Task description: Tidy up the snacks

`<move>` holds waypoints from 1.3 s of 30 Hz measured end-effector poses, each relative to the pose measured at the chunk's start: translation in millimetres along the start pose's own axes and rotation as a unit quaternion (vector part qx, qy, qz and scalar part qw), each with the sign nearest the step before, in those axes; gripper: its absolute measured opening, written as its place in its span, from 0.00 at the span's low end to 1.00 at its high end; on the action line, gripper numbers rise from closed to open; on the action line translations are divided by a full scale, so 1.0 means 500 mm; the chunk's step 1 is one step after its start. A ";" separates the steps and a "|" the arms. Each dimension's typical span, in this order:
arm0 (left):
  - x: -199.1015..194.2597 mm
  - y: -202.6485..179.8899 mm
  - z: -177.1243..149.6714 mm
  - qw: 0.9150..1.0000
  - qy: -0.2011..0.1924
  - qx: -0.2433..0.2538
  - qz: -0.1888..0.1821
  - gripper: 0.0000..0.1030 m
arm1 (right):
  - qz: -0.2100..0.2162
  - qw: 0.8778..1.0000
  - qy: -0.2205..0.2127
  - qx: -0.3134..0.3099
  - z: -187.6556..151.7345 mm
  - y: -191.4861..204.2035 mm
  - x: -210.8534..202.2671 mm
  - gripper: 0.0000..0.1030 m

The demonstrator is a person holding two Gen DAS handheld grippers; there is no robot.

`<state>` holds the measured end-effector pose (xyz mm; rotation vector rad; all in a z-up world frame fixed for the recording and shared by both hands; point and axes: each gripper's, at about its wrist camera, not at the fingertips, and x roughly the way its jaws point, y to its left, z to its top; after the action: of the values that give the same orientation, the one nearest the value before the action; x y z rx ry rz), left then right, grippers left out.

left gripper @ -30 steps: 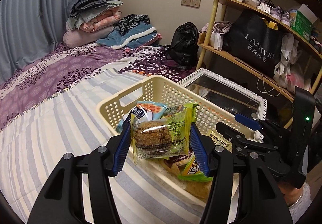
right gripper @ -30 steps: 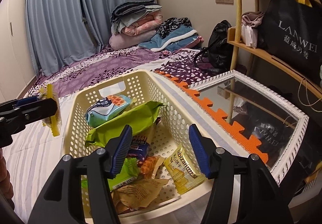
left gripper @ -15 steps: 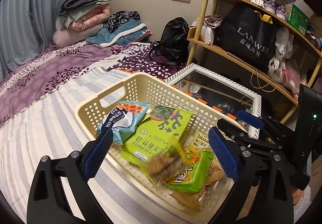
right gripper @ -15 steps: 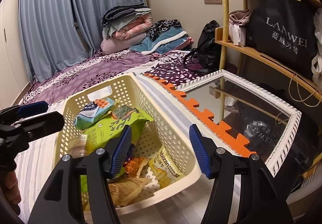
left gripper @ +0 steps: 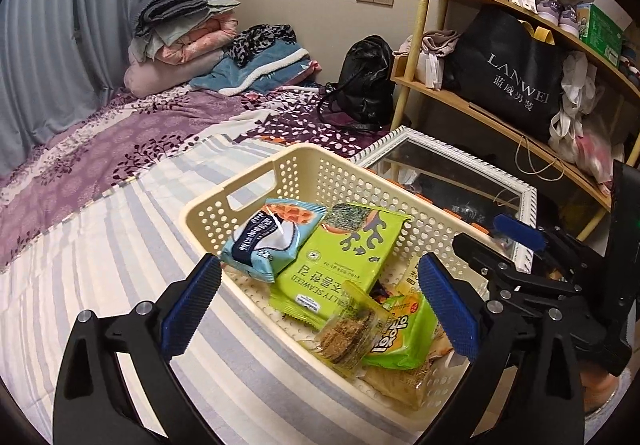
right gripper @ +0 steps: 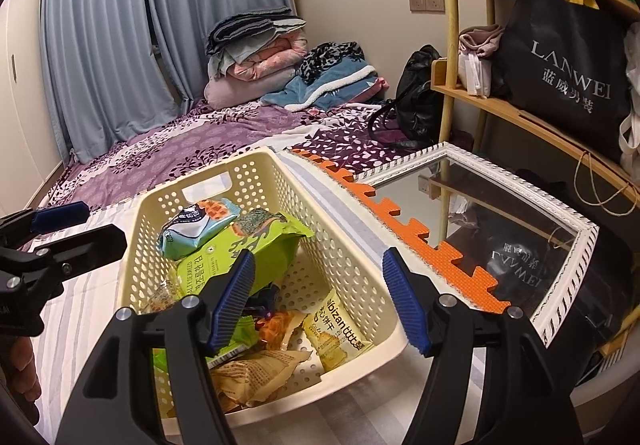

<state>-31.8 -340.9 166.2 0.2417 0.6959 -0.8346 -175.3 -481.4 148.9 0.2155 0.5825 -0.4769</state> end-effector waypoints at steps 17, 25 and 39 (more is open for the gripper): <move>-0.056 0.040 -0.016 0.996 -0.020 -0.012 0.083 0.97 | -0.003 1.000 -0.015 -0.024 0.008 0.044 -0.045 0.85; -0.090 0.052 -0.026 0.992 -0.036 -0.017 0.122 0.97 | -0.004 0.999 -0.014 -0.033 0.003 0.066 -0.068 0.95; -0.155 0.027 -0.043 0.964 -0.083 0.037 0.250 0.97 | -0.026 0.999 -0.005 -0.048 -0.011 0.099 -0.100 0.95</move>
<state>-68.0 -276.0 199.6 0.3910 0.4163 -0.3894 -190.2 -418.3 176.3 0.1073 0.6006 -0.4999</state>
